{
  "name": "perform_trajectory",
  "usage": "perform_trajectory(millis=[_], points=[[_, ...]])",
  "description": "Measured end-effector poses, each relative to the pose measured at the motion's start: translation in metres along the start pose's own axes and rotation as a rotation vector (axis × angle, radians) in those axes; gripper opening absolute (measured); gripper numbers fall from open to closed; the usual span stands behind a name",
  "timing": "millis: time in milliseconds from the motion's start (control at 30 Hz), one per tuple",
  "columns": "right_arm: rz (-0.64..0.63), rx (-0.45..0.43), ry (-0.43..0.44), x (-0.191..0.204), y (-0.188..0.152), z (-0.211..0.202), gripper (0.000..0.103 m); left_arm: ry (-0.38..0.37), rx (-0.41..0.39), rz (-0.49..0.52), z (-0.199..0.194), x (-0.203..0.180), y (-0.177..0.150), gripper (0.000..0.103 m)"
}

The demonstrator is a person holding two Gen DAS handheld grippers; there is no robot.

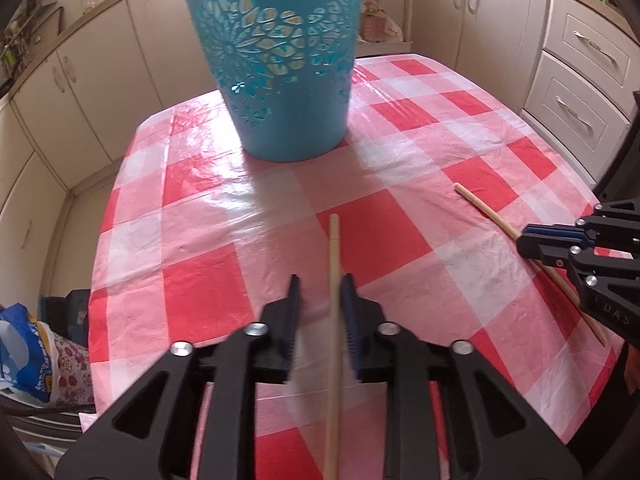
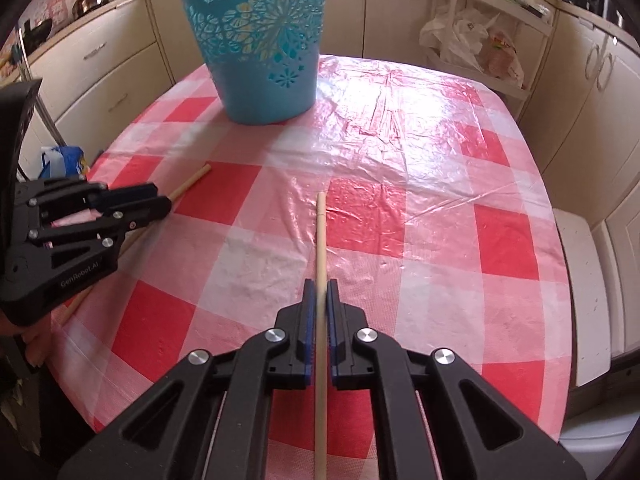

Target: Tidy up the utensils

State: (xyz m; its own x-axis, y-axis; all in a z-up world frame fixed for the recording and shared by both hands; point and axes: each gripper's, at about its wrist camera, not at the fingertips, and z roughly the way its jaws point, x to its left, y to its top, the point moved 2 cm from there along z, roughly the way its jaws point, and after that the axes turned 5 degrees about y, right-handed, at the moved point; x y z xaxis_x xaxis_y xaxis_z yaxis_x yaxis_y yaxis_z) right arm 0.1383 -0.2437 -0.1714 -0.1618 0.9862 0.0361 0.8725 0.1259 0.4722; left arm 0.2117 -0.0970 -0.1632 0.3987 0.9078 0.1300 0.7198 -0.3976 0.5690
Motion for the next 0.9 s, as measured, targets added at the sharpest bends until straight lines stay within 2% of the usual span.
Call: perform_trajectory(millis=[67, 100, 133, 167, 267, 367, 467, 600, 733, 900], points=[[-0.019, -0.003, -0.013, 0.002, -0.001, 0.000, 0.006, -0.011, -0.004, -0.021, 0.001, 0.006, -0.001, 0.035], [-0.016, -0.006, -0.011, 0.001, -0.002, 0.000, 0.006, -0.017, -0.012, -0.014, 0.000, 0.006, -0.002, 0.033], [0.000, -0.008, 0.006, -0.001, -0.002, -0.001, 0.006, -0.027, -0.017, -0.002, 0.000, 0.005, -0.003, 0.027], [0.038, -0.009, 0.045, -0.006, -0.002, -0.001, 0.006, -0.051, -0.018, 0.012, -0.001, 0.002, -0.003, 0.007], [0.175, -0.028, 0.163, -0.022, -0.002, -0.001, 0.006, -0.112, -0.003, -0.006, -0.002, 0.002, 0.001, 0.005], [0.220, -0.076, 0.183, -0.031, -0.005, -0.003, 0.006, -0.165, -0.040, -0.087, -0.012, 0.015, 0.008, 0.005], [0.275, -0.117, 0.229, -0.039, -0.012, -0.002, 0.006, -0.231, -0.162, -0.175, -0.039, 0.038, 0.022, 0.005], [0.266, -0.120, 0.214, -0.036, -0.010, -0.004, 0.006, -0.290, -0.367, -0.300, -0.080, 0.072, 0.049, 0.005], [0.267, -0.121, 0.215, -0.035, -0.010, -0.003, 0.006, -0.286, -0.525, -0.358, -0.110, 0.092, 0.084, 0.005], [0.278, -0.123, 0.232, -0.040, -0.010, -0.002, 0.006, -0.272, -0.634, -0.360, -0.126, 0.095, 0.131, 0.005]])
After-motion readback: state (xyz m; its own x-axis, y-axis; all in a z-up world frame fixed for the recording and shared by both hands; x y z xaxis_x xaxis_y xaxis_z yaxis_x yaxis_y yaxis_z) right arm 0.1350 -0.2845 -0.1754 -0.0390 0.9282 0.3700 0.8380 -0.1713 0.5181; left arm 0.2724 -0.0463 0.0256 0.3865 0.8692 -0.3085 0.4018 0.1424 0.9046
